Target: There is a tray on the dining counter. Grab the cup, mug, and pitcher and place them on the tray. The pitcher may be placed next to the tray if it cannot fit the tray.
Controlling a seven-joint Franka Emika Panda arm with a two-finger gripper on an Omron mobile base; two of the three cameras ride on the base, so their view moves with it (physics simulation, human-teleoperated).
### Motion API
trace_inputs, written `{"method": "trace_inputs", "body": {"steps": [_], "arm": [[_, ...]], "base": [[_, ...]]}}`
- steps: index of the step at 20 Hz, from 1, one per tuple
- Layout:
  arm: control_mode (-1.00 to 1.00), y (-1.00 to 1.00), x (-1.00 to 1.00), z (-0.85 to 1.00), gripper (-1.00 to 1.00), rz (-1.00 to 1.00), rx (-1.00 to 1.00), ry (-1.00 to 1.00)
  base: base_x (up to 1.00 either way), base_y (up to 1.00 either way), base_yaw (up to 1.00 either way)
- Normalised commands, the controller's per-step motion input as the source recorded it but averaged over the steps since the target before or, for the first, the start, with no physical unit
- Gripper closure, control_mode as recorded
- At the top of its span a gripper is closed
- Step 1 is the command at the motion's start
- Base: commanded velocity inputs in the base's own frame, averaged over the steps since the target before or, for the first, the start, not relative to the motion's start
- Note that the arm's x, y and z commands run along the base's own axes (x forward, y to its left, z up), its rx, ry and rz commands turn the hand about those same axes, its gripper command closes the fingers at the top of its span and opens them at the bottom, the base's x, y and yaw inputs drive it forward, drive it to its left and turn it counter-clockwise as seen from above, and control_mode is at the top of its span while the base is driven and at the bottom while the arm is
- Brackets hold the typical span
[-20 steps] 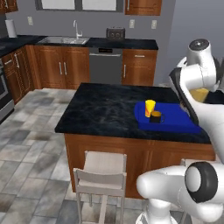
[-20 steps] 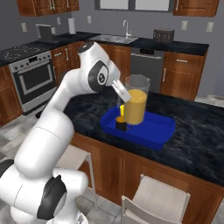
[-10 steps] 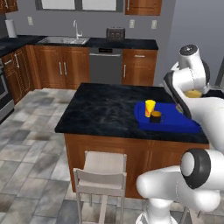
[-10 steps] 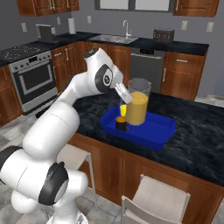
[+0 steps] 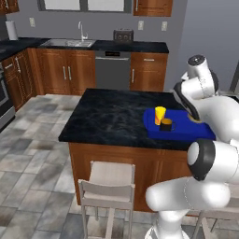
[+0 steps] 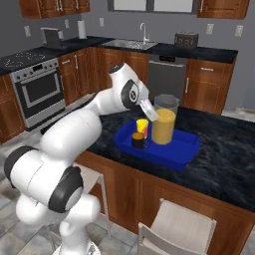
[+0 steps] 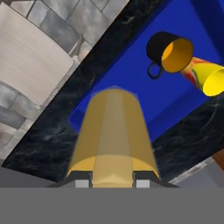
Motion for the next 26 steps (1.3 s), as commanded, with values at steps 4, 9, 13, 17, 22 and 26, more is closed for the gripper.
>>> {"method": "trace_inputs", "body": {"steps": [4, 9, 13, 17, 22, 26], "arm": [[-1.0, -0.15, 0.35, -0.34, 1.0, -0.05, 0.0, 0.0], [-1.0, -0.09, 0.29, -0.29, 1.0, -0.06, 0.0, 0.01], [-1.0, -0.07, 0.37, -0.25, 1.0, -0.07, 0.0, 0.01], [-1.0, -0.09, 0.39, -0.29, 1.0, -0.07, 0.0, 0.03], [-1.0, -0.11, 0.39, -0.27, 1.0, -0.07, 0.0, 0.04], [-1.0, -0.1, 0.39, -0.24, 1.0, -0.06, 0.0, 0.04]], "base": [[0.0, 0.0, 0.0], [0.0, 0.0, 0.0], [0.0, 0.0, 0.0], [0.0, 0.0, 0.0], [0.0, 0.0, 0.0], [0.0, 0.0, 0.0]]}}
